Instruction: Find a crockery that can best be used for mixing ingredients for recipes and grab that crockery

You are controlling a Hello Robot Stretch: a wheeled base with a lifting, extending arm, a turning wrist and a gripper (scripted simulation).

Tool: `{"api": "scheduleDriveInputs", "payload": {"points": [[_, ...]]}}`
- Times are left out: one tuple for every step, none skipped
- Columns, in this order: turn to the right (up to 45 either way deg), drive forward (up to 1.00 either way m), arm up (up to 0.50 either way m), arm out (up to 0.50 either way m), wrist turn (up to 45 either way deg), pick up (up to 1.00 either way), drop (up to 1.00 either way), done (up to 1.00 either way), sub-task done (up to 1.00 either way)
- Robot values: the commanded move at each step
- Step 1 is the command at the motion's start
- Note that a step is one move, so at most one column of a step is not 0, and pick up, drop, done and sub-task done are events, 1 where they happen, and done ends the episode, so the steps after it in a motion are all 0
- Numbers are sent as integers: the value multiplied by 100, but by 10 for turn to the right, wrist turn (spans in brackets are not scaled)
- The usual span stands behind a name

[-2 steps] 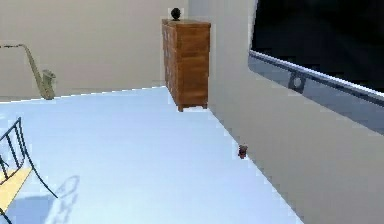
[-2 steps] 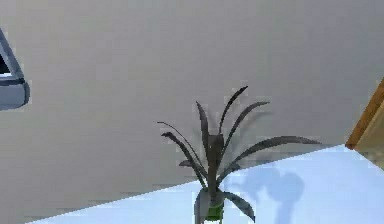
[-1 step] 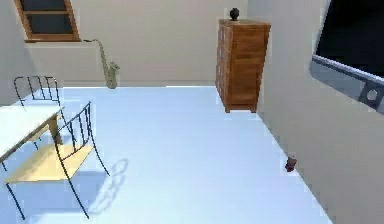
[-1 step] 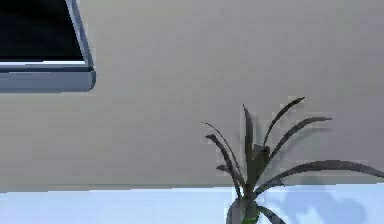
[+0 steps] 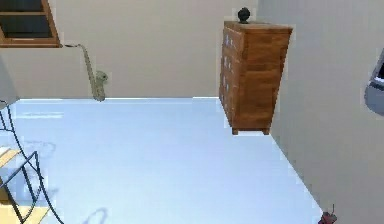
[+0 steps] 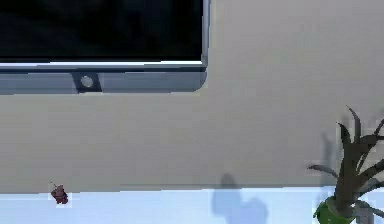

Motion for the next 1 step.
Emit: {"api": "scheduleDriveInputs", "payload": {"points": [[-150, 0, 0, 0, 0, 0, 0, 0, 0]]}}
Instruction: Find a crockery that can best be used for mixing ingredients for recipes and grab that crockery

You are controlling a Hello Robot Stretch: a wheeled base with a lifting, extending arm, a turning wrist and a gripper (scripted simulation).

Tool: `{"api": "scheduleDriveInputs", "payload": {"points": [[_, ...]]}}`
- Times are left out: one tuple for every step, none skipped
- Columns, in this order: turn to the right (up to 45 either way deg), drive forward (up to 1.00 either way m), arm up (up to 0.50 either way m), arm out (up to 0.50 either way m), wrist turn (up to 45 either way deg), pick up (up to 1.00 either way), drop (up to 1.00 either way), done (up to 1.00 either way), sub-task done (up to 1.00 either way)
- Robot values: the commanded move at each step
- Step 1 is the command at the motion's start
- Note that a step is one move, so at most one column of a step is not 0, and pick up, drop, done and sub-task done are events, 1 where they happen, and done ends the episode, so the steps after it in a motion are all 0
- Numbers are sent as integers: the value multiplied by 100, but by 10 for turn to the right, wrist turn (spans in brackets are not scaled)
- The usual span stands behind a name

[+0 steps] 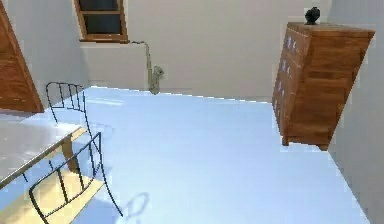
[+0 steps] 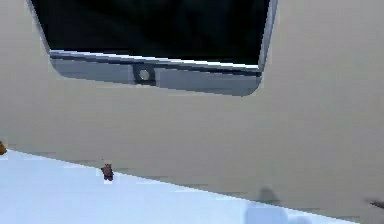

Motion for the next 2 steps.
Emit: {"api": "scheduleDriveInputs", "payload": {"points": [[0, 100, 0, 0, 0, 0, 0, 0, 0], [-120, 0, 0, 0, 0, 0, 0, 0, 0]]}}
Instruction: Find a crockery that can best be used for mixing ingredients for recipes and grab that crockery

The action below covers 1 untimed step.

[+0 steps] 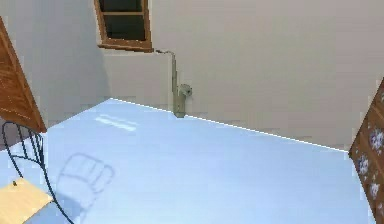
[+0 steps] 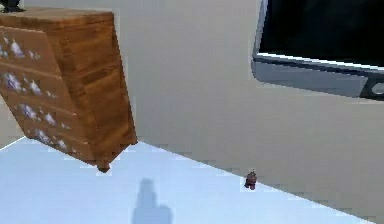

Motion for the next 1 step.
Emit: {"api": "scheduleDriveInputs", "payload": {"points": [[-30, 0, 0, 0, 0, 0, 0, 0, 0]]}}
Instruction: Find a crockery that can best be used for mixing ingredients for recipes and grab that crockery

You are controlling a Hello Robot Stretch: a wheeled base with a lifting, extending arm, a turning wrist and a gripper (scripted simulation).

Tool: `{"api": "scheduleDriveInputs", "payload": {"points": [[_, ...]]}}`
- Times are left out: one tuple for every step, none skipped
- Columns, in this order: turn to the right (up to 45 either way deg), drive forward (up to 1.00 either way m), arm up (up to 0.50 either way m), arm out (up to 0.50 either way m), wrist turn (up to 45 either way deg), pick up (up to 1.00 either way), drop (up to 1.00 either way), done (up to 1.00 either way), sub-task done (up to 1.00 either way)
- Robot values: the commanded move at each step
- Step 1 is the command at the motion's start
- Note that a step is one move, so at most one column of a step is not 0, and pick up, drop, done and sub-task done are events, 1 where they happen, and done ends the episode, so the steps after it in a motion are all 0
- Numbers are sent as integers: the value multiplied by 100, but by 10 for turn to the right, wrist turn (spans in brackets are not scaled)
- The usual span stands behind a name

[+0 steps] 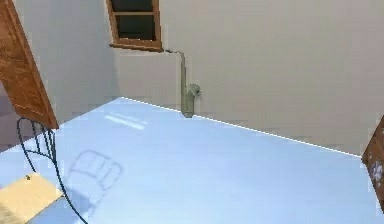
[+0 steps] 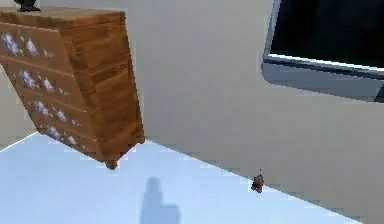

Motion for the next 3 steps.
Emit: {"api": "scheduleDriveInputs", "payload": {"points": [[450, 0, 0, 0, 0, 0, 0, 0, 0], [450, 0, 0, 0, 0, 0, 0, 0, 0], [210, 0, 0, 0, 0, 0, 0, 0, 0]]}}
